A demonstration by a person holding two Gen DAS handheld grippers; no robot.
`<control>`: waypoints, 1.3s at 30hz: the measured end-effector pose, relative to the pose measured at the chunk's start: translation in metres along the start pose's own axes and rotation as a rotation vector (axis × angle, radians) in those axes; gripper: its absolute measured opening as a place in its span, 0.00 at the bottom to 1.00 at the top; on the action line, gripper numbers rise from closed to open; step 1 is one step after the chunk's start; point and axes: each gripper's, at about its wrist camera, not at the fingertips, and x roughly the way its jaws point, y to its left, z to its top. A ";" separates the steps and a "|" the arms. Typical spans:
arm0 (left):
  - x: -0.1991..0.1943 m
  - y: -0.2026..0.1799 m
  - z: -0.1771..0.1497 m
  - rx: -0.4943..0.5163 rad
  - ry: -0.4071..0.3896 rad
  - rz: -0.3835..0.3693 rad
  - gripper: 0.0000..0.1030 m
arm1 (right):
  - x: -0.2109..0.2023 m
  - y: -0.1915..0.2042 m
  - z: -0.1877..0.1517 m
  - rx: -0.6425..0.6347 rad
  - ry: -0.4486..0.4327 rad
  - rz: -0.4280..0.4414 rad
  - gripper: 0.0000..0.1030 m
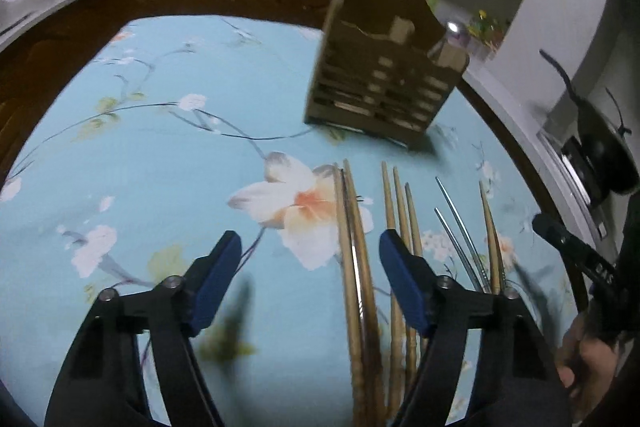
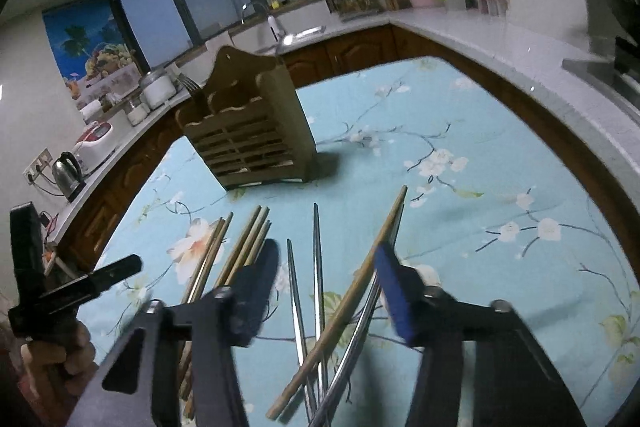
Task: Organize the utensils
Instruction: 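Move both tools back down to the chopsticks on the cloth, then grasp a wooden chopstick with the left tool while the right tool grasps another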
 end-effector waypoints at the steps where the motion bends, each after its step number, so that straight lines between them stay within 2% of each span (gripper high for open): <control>1: 0.006 -0.003 0.002 0.009 0.012 0.001 0.63 | 0.004 -0.001 0.002 0.004 0.008 -0.002 0.37; 3: 0.019 -0.008 0.007 0.027 0.042 0.003 0.56 | 0.015 -0.004 0.006 0.005 0.031 -0.009 0.34; 10: 0.053 -0.016 0.020 0.071 0.108 0.009 0.44 | 0.056 -0.019 0.017 0.032 0.134 -0.038 0.23; 13: 0.064 -0.017 0.024 0.085 0.130 0.014 0.37 | 0.071 -0.028 0.018 0.053 0.183 -0.057 0.21; 14: 0.069 -0.016 0.025 0.089 0.141 0.014 0.33 | 0.072 -0.029 0.018 0.052 0.181 -0.066 0.20; 18: 0.073 -0.017 0.028 0.114 0.130 0.027 0.29 | 0.079 -0.035 0.018 0.076 0.196 -0.050 0.17; 24: 0.078 -0.017 0.034 0.152 0.130 0.025 0.28 | 0.086 -0.028 0.024 0.044 0.195 -0.054 0.15; 32: 0.088 -0.021 0.045 0.213 0.145 0.050 0.27 | 0.109 -0.024 0.042 -0.012 0.209 -0.103 0.15; 34: 0.090 -0.023 0.047 0.223 0.146 0.063 0.23 | 0.117 -0.021 0.048 -0.042 0.212 -0.127 0.14; 38: 0.094 -0.028 0.049 0.250 0.130 0.083 0.08 | 0.125 -0.006 0.047 -0.123 0.204 -0.184 0.14; 39: 0.094 -0.029 0.048 0.254 0.125 0.084 0.07 | 0.125 -0.003 0.046 -0.146 0.200 -0.198 0.14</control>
